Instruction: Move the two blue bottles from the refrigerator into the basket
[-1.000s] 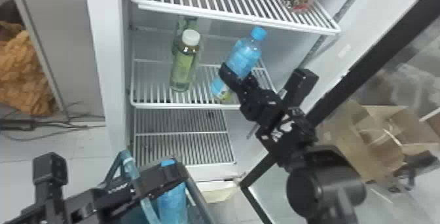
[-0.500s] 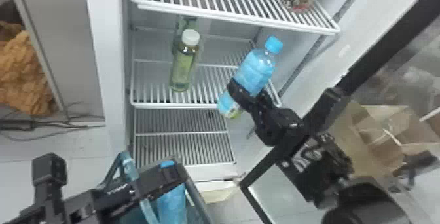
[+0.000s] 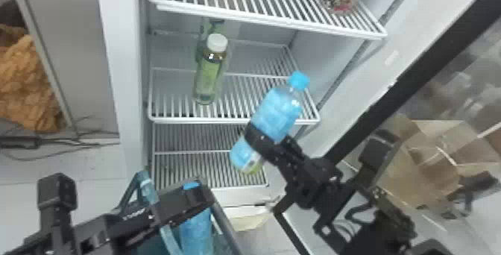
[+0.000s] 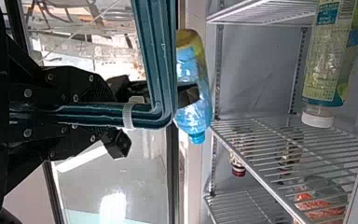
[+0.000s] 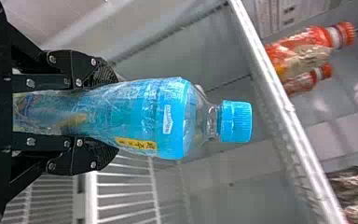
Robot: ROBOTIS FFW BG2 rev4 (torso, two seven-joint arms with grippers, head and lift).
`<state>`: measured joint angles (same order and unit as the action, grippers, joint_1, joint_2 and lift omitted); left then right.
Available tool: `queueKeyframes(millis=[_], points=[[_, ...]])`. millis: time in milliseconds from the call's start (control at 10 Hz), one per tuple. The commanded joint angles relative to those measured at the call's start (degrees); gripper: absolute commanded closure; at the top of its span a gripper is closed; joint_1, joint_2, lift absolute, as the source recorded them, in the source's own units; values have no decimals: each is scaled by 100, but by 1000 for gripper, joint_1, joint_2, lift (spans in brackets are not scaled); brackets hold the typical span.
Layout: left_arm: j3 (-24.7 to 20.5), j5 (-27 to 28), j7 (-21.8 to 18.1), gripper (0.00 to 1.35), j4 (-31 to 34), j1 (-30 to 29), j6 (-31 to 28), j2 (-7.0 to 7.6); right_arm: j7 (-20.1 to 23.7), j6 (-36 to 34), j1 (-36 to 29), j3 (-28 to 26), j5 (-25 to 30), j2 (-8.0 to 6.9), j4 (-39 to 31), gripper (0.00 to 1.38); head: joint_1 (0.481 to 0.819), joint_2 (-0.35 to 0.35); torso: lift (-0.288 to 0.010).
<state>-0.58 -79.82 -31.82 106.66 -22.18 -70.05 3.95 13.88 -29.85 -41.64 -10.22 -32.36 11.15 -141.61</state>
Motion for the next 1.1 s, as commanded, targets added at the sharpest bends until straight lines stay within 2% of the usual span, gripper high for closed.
queueKeyframes(millis=[0, 200, 400, 1000], points=[[0, -38, 1, 1197, 0, 10, 45, 0, 89, -334, -181, 28, -32, -60, -63, 1271, 695, -350, -216], [12, -50, 1, 1197, 0, 10, 73, -9, 326, -784, -279, 74, -101, -130, -49, 1271, 695, -350, -216], [12, -61, 1, 1197, 0, -4, 73, -18, 432, -967, -251, 336, -215, -104, 105, 1271, 695, -349, -216], [12, -61, 9, 1197, -14, 10, 87, -35, 933, -1993, -97, 679, -638, 10, 246, 1271, 695, -235, -216]])
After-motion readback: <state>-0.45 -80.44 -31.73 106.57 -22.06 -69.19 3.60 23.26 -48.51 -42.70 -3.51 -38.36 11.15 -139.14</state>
